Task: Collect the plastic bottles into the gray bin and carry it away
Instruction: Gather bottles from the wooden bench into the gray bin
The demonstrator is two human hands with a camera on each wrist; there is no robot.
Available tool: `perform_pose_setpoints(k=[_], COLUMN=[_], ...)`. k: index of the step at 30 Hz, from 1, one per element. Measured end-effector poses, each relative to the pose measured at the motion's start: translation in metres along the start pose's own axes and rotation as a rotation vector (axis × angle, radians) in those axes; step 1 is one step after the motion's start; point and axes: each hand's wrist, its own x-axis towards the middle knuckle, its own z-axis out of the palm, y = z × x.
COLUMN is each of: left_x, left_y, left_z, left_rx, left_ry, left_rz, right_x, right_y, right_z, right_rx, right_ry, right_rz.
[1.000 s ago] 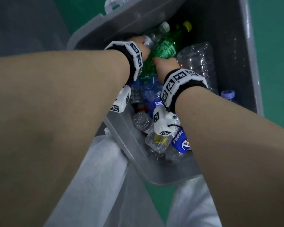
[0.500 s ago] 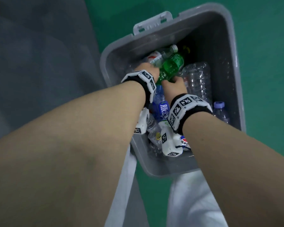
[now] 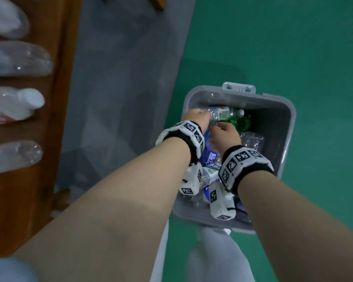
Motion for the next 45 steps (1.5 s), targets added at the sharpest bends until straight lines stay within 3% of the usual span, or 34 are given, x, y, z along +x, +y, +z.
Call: perform_pose_setpoints(k=[5, 9, 12, 21, 27, 32, 35, 40, 45], left_x=[-0.026, -0.047, -0.067, -0.125, -0.145, -0.16, -0.173, -0.181, -0.164], left_y=[-0.014, -0.035, -0.047, -0.105, -0.174, -0.236, -0.26, -0.275, -0.287], left_z=[-0.051, -0.106, -0.14, -0.227, -0.264, -0.285, -0.298, -0.326, -0.348], left_rx=[-0.278, -0.672, -0.885, -1.154, -1.34, -1.388, -1.369, -1.257, -1.163], left_ry=[0.108, 0.255, 0.296, 0.581, 0.795, 1.004, 1.094, 1.207, 1.233], left_rz=[-0.046, -0.126, -0.109, -0.025, -0.216, -0.57, -0.667, -0.596, -0.521], right_x=[-0.041, -0.081, -0.107, -0.167, -0.198, -0.219, -0.226, -0.229, -0.224], right_y=[-0.035, -0.07, -0.091, -0.119, -0.123, -0.121, -0.116, -0.109, -0.103], right_z=[0.02, 0.06, 0.092, 0.175, 0.231, 0.272, 0.294, 0.317, 0.334], right_rx=[-0.115, -0.261, -0.342, -0.499, -0.567, -0.733, -0.895, -1.12, -1.266], right_ry=[-0.093, -0.177, -0.266, -0.449, -0.581, -0.688, -0.711, -0.591, -0.635], right_rz=[-0.088, -0.261, -0.397, -0.639, -0.719, -0.837, -1.015, -1.233, -1.158])
